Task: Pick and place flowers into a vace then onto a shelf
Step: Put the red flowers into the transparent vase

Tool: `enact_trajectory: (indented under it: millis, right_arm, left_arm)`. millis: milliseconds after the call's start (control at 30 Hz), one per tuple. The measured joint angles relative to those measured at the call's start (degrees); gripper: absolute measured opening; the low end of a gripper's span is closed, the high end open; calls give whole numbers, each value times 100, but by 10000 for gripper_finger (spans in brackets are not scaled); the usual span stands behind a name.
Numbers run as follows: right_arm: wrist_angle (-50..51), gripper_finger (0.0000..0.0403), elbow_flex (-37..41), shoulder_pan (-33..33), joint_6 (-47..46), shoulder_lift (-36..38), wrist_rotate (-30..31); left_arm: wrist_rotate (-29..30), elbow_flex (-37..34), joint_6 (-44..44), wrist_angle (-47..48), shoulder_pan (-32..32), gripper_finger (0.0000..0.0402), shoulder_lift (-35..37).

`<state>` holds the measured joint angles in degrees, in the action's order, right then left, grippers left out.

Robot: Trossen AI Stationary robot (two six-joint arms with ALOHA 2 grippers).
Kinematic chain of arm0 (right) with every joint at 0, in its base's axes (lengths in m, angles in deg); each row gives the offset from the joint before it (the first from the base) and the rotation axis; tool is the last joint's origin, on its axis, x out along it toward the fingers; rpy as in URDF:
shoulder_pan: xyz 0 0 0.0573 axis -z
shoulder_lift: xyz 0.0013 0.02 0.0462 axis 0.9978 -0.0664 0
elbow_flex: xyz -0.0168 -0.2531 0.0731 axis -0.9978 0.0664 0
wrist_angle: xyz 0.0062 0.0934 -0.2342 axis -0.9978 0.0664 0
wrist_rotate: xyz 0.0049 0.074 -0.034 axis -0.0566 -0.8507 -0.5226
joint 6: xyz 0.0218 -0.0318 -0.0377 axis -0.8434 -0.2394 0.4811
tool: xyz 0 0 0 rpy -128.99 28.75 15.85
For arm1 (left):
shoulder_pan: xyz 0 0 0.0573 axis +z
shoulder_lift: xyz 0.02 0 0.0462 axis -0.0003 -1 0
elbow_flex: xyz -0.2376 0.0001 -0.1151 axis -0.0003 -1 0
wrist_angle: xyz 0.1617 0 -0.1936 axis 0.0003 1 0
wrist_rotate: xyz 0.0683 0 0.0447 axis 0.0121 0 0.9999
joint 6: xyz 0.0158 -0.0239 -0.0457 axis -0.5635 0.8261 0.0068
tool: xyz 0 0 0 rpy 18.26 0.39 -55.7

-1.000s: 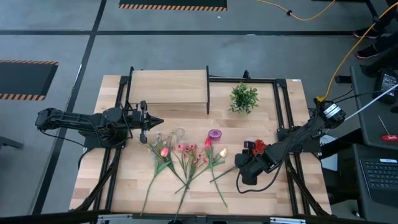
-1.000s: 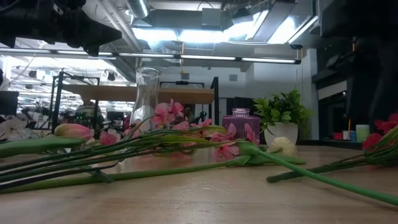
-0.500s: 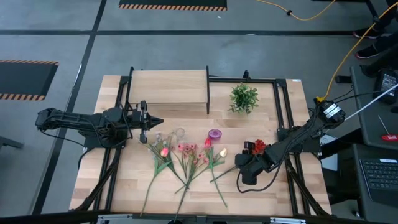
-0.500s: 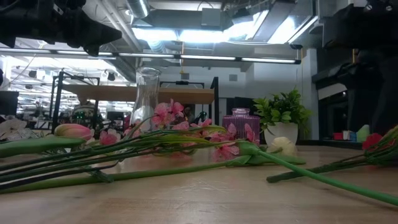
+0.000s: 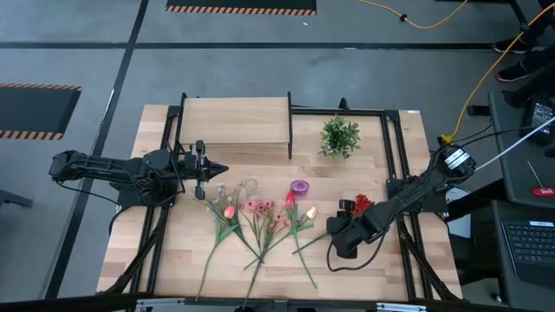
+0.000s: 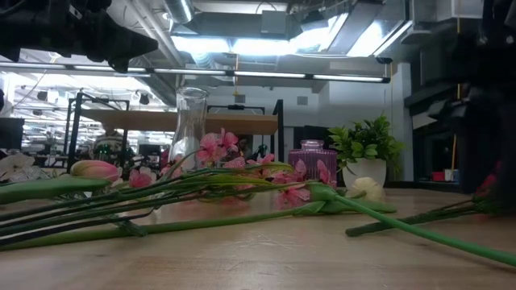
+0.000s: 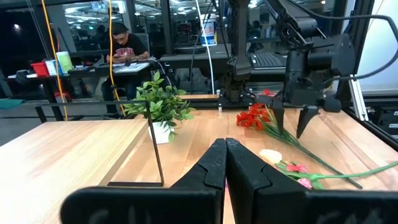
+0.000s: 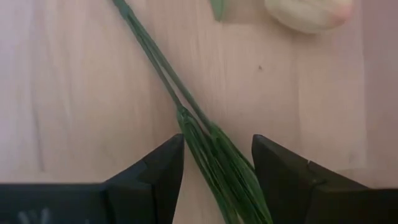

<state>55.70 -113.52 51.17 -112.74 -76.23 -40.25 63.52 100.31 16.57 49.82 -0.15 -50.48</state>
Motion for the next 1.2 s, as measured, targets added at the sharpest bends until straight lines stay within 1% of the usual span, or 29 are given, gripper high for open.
enact_trajectory:
  millis: [267, 533, 600, 667, 767, 1033, 1100, 1200]
  right_arm:
    - [-144, 190, -4, 2, -4, -296, -102]
    - [-169, 190, -22, 2, -6, -364, -129]
    - [-171, 183, -20, 2, -4, -356, -152]
    - [-177, 168, -23, 2, -4, -356, -193]
    - [-177, 133, -33, 0, -7, -359, -217]
    - [-123, 19, -39, 0, 15, -356, -350]
    - [-116, 12, -42, 4, 15, -354, -403]
    - [-114, 20, -42, 4, 36, -354, -421]
  left_arm:
    - [0, 0, 0, 2, -2, 4, -2]
    - [0, 0, 0, 9, -1, 4, -1]
    - [0, 0, 0, 9, 0, 4, -2]
    - [0, 0, 0, 9, 1, 4, 0]
    - [4, 0, 0, 9, 0, 4, 0]
    - [17, 0, 0, 9, 1, 4, 0]
    - [17, 0, 0, 9, 1, 4, 0]
    - [17, 0, 0, 9, 1, 4, -1]
